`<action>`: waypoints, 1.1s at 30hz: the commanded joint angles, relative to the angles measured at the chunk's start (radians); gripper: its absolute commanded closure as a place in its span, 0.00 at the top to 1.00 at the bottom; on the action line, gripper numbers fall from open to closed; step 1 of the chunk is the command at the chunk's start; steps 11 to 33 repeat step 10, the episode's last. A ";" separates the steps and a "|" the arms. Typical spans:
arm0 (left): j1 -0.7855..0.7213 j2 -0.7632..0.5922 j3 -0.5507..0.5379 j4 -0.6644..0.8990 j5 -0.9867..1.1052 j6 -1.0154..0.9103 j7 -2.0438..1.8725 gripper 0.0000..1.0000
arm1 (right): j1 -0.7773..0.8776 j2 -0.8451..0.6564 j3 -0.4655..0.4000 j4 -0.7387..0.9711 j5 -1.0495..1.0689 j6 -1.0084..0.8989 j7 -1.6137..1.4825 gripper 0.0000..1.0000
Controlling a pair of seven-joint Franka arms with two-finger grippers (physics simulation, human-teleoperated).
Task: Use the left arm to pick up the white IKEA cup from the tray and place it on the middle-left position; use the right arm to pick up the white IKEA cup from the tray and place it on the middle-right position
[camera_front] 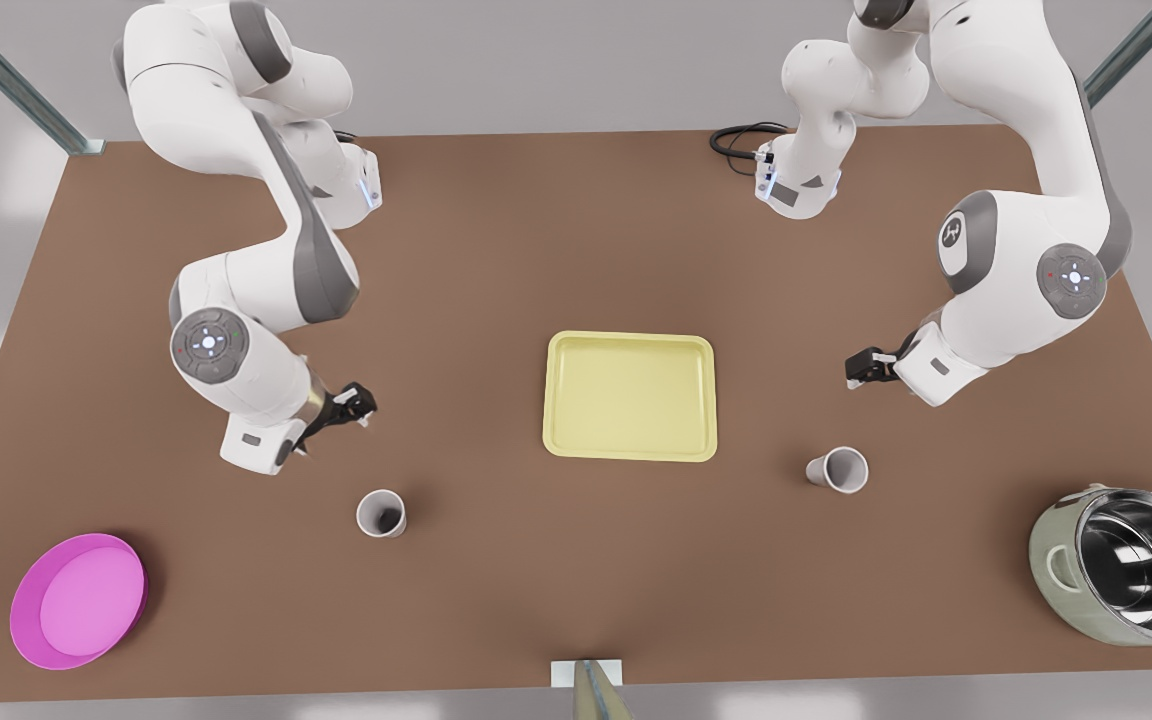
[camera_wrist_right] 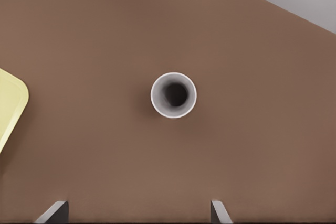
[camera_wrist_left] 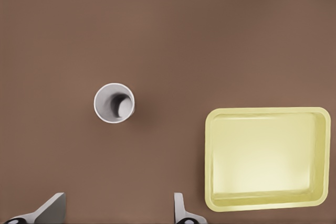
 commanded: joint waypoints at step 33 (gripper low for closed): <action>-0.001 -0.003 0.000 -0.003 0.004 -0.003 -0.025 1.00 | -0.032 -0.001 -0.052 0.001 -0.048 -0.046 -0.099 1.00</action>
